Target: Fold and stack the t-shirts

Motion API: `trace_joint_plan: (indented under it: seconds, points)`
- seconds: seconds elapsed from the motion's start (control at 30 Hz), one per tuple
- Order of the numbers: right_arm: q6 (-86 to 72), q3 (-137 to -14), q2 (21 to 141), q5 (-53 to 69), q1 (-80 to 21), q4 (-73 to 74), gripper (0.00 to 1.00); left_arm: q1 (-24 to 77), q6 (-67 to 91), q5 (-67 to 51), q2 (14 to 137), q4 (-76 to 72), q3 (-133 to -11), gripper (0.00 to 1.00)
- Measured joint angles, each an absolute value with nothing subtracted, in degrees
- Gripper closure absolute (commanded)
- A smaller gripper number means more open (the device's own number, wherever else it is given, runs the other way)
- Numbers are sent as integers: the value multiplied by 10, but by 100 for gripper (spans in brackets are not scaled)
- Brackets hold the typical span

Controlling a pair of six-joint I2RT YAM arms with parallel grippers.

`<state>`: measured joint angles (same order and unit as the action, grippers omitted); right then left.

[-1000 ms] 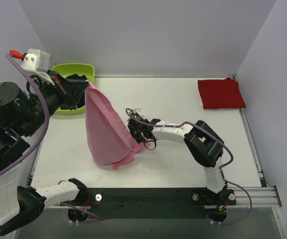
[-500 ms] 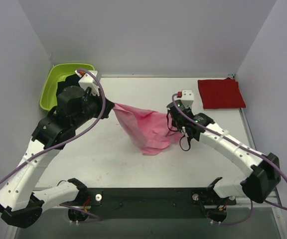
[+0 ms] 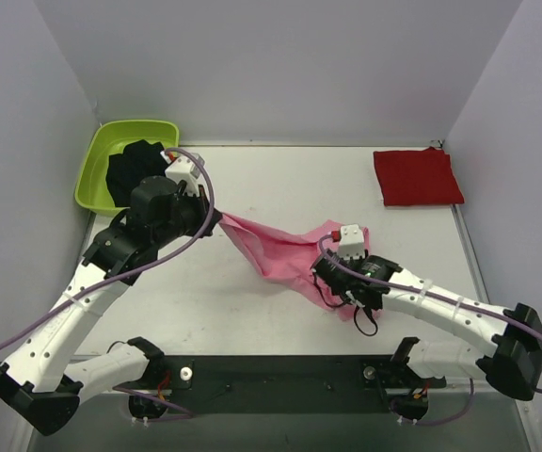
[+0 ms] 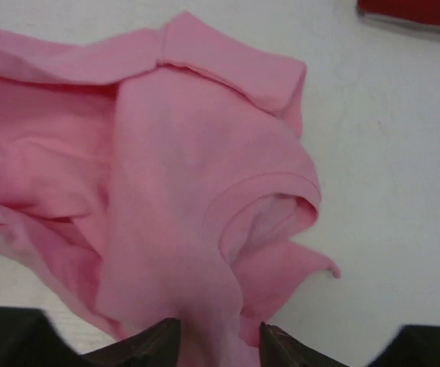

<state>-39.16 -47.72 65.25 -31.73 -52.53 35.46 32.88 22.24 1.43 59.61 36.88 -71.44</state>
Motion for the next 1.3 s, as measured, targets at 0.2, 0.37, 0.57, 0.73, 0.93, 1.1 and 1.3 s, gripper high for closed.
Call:
trace_joint_plan:
  seconds: [0.2,0.37,0.57,0.73,0.93,1.1,1.3]
  points:
    - [-442,-494,664,-346,-553,443,25,302,218,13,593,370,-707,100]
    - [-408,-580,664,-359,-463,409,27,278,218,-1,593,370,-707,100]
    - [-372,-580,753,-288,-288,309,37,265,218,-21,586,371,-698,100]
    - [-361,-580,864,-223,-234,254,51,258,218,-27,576,373,-689,100]
    - [-360,-594,923,-189,-206,227,51,246,218,-34,570,376,-677,100]
    - [-362,-604,953,-175,-187,203,51,233,215,-38,570,379,-670,100]
    - [-364,-616,990,-164,-179,183,53,217,208,-49,570,380,-669,100]
